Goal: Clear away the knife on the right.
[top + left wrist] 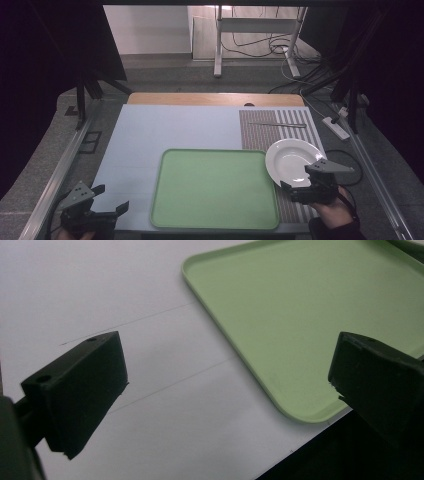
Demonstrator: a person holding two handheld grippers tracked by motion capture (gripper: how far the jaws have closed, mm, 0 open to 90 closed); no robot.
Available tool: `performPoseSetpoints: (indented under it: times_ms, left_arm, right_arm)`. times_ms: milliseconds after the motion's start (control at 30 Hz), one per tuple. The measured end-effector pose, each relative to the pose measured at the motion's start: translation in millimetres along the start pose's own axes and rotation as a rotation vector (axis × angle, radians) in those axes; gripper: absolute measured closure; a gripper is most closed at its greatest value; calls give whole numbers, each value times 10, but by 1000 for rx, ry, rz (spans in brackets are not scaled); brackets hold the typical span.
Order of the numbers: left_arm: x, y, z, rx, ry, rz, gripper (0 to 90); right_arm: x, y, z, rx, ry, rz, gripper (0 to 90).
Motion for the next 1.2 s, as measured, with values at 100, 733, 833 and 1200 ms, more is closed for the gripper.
performPoseSetpoints:
  times_ms: [100,733,833,1200]
  left_arm:
    - [-1,0,0,-1,1,1,19]
    - [0,-2,-11,-13,9,-3,0]
    - [0,-3,-12,-19,9,-2,0]
    - [-3,-6,-22,-24,6,2,0]
  right_arm:
    - [30,26,7,-21,-12,-2,0]
    - [340,201,113,0,21,-46,0]
    - [394,234,126,-1,22,-42,0]
    - [586,373,236,-7,33,-54,0]
Point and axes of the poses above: each handheld gripper's, and its own axes: x roughly forward along the jaws, y roughly out of its top, z roughly to its right, the point moved 1 cm from there along x, roughly forward along the jaws, and after that the axes turned 13 degrees about x, right-handed, at the moved point
